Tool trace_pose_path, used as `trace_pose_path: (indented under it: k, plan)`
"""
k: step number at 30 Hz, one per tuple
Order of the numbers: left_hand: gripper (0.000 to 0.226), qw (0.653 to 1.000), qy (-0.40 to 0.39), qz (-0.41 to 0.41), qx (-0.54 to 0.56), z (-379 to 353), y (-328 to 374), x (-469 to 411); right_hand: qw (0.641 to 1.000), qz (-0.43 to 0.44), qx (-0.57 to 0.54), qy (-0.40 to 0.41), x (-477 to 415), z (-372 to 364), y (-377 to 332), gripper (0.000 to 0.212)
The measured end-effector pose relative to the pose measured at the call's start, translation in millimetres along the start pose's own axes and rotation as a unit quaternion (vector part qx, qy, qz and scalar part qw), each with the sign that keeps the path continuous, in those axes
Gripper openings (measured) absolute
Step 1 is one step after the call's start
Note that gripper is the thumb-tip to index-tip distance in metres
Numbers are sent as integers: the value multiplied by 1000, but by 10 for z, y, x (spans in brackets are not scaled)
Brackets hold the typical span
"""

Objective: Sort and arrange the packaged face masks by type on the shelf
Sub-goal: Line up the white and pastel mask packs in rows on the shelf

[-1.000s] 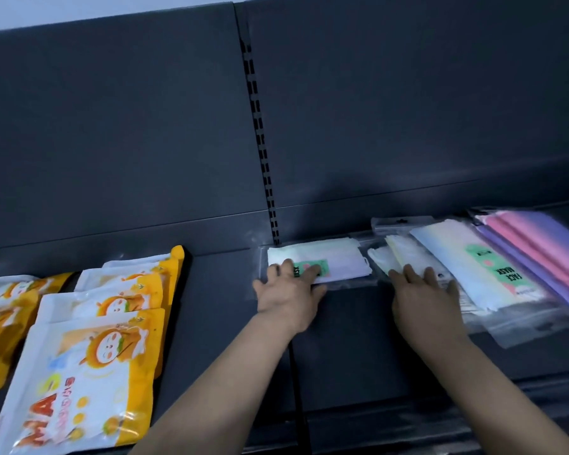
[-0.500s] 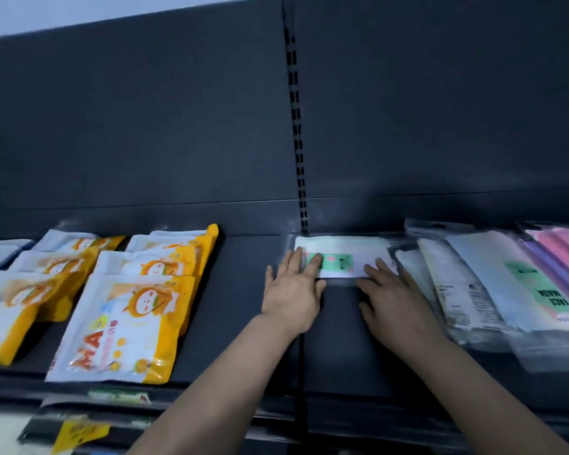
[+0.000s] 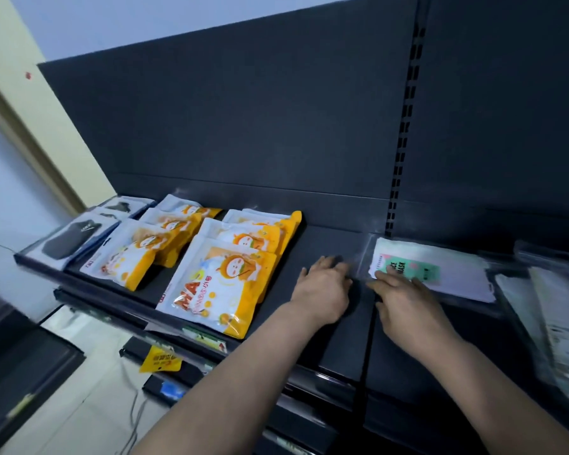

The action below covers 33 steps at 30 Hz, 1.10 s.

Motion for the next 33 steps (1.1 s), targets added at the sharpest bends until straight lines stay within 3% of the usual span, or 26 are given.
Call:
trace_pose_path:
  k: [6, 10, 18, 22, 26, 28, 31, 33]
  plan:
    - [48, 998, 47, -45, 16, 260, 17, -14, 1000, 7, -5, 10, -55, -9, -138, 45]
    - [49, 998, 35, -54, 19, 428, -85, -47, 1000, 0, 8, 22, -117, 31, -288, 44]
    - [45, 987, -39, -153, 5, 110, 259, -273, 982, -156, 91, 60, 261, 149, 197, 49]
    - [50, 973, -66, -209, -67, -183, 629, -389, 964, -232, 108, 72, 571, 254, 514, 48]
    - [51, 967, -105, -205, -112, -400, 771, -453, 945, -289, 131, 78, 844, 355, 771, 54]
    - [51, 968, -78, -192, -142, -417, 881, -459, 931, -324, 141, 93, 977, 409, 907, 62]
    - [44, 975, 0, -214, -56, -363, 1225, -439, 907, -377, 136, 128, 1141, 489, 1124, 64]
    - [36, 975, 2, -221, 31, -382, 1474, -428, 909, -382, 123, 115, 1214, 523, 1252, 61]
Point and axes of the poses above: each hand's wrist, its own x-axis away from the middle knuckle, its own z-axis out of the back of the hand, y = z × x, the point moved 5 cm from there along -x, towards the middle knuckle, and after that the axes turned 7 degrees about -z, right-handed, at the moved point
